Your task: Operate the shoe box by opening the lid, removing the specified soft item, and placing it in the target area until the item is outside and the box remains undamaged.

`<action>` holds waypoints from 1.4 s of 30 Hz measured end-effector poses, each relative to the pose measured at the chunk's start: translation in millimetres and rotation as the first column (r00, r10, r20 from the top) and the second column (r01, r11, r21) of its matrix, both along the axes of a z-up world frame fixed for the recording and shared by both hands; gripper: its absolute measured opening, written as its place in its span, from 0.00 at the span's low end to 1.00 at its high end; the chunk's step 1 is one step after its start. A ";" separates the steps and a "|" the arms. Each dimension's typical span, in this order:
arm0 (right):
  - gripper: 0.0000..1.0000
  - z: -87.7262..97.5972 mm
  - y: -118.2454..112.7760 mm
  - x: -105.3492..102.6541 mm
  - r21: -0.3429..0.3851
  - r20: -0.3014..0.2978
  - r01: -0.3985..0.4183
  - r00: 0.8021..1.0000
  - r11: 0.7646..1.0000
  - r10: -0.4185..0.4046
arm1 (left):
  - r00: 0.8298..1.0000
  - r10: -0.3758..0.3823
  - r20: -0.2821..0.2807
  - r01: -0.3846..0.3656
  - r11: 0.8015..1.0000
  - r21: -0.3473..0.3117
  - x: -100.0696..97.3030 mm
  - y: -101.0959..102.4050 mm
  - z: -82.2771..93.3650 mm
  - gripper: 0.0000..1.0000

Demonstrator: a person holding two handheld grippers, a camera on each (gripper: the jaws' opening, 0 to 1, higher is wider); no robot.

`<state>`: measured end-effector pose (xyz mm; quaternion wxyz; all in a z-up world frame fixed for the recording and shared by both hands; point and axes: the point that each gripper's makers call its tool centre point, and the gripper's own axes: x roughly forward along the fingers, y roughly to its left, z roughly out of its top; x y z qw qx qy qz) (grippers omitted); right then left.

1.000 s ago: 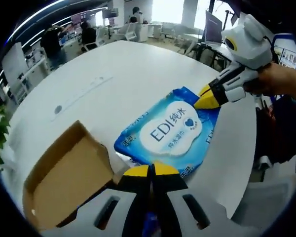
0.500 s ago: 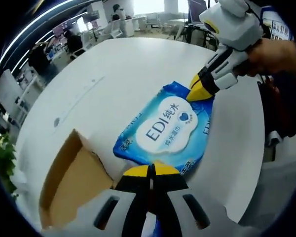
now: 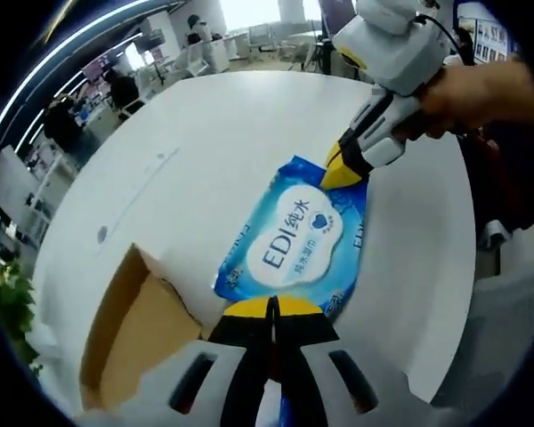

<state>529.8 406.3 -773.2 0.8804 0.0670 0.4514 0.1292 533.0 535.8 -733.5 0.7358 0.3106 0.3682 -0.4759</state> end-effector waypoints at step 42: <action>0.20 68.6 25.3 -32.4 -0.060 0.083 -0.129 0.988 0.990 0.134 | 0.986 0.157 -0.059 -0.167 0.954 -0.248 -1.1 52.2 58.7 0.10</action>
